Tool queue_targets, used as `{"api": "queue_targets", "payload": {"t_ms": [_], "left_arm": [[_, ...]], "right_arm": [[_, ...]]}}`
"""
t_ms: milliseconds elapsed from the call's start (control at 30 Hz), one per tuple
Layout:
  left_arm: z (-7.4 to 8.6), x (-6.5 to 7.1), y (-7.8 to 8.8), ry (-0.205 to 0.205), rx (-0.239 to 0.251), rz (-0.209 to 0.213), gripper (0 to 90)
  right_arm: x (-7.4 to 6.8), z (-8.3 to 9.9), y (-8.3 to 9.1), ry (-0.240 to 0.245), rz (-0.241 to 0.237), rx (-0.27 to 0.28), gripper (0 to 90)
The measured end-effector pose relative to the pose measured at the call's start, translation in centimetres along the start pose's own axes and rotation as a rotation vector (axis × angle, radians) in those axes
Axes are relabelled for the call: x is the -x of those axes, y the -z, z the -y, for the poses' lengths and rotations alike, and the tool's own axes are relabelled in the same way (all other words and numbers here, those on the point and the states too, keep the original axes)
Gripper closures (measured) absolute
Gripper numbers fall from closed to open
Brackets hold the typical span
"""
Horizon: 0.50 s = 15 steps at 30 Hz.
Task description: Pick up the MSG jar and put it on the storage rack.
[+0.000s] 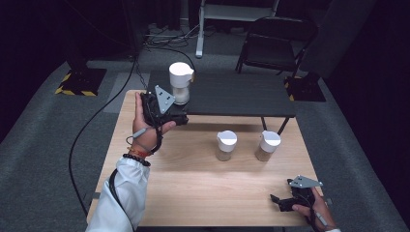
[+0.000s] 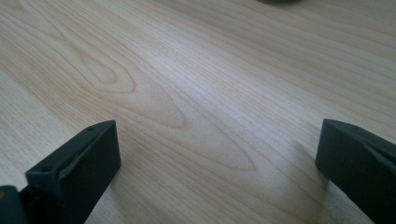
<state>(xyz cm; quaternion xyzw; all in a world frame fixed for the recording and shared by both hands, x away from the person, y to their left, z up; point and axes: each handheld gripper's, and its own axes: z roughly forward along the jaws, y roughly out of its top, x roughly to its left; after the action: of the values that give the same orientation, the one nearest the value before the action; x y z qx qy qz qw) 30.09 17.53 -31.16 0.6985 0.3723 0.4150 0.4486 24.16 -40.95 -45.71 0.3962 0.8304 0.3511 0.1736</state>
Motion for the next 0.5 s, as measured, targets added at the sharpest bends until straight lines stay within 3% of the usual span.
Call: {"api": "queue_targets", "payload": {"t_ms": [500], "left_arm": [[2.3,1.5,1.4,-0.066,-0.003,0.039,0.2]], "right_arm": [[0.0,0.0,0.0,0.000,0.000,0.000,0.0]]}}
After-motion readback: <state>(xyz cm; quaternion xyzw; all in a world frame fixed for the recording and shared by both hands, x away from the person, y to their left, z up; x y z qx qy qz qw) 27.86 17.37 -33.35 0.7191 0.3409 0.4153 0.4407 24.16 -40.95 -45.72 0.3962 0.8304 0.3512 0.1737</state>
